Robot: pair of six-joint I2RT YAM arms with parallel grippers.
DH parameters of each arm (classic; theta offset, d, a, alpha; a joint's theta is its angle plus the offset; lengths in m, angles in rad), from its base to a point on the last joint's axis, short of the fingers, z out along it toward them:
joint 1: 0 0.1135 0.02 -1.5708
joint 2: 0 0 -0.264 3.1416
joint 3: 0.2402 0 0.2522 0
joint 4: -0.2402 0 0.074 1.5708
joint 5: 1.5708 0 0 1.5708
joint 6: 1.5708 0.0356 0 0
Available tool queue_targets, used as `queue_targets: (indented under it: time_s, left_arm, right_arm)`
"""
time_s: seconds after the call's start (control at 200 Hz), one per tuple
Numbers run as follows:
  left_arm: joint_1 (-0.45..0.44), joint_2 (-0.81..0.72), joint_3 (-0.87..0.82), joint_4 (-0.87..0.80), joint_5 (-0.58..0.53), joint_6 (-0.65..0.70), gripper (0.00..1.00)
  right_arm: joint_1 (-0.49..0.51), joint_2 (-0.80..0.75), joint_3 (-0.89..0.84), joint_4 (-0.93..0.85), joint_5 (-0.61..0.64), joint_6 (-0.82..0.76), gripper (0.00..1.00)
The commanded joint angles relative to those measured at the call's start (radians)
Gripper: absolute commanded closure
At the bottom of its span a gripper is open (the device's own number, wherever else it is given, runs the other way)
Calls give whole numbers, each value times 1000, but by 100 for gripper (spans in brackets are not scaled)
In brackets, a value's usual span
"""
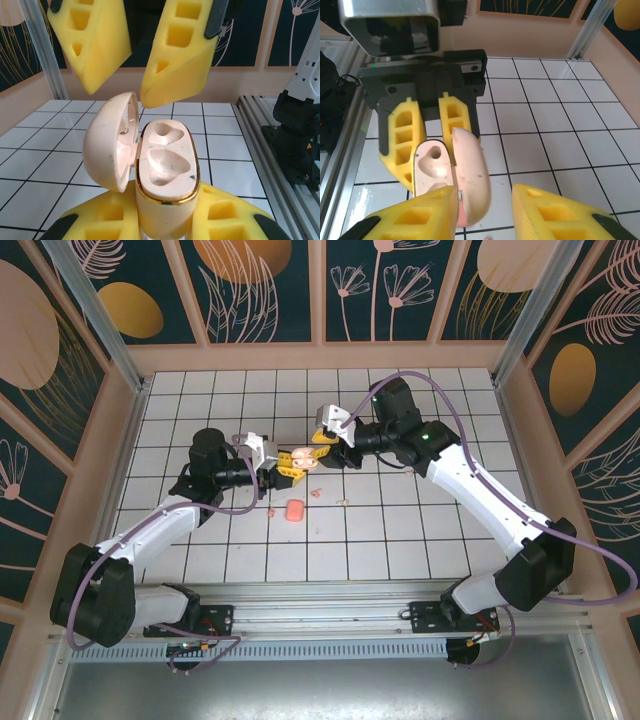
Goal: Insert the wireless bluetooth earbuds into the charging case
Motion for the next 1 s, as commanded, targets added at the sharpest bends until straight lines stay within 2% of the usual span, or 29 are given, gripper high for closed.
queue_targets:
  time_s: [0.0, 0.2, 0.345, 0.44, 0.621, 0.776, 0.996]
  left_arm:
    - [-7, -26, 27, 7, 31, 21, 84]
    - [-9, -21, 14, 44, 32, -8, 84]
    - [-7, 0, -28, 189, 15, -113, 84]
    - [-8, 16, -54, 263, -7, -163, 84]
    - [-8, 36, -73, 273, -41, -175, 84]
    - [-8, 55, -94, 284, -79, -184, 84]
    - [-8, 94, -106, 301, -95, -195, 85]
  right_arm:
    - [-4, -17, -10, 39, 27, 16, 66]
    - [-4, -19, -15, 46, 40, 27, 65]
    - [-19, -38, -26, 66, -7, 57, 63]
    - [-35, -58, -42, 88, -40, 91, 61]
    - [-68, -100, -85, 144, -56, 208, 59]
    - [-116, -96, -113, 162, 99, 460, 57]
    - [-177, -9, -85, -18, 371, 794, 58]
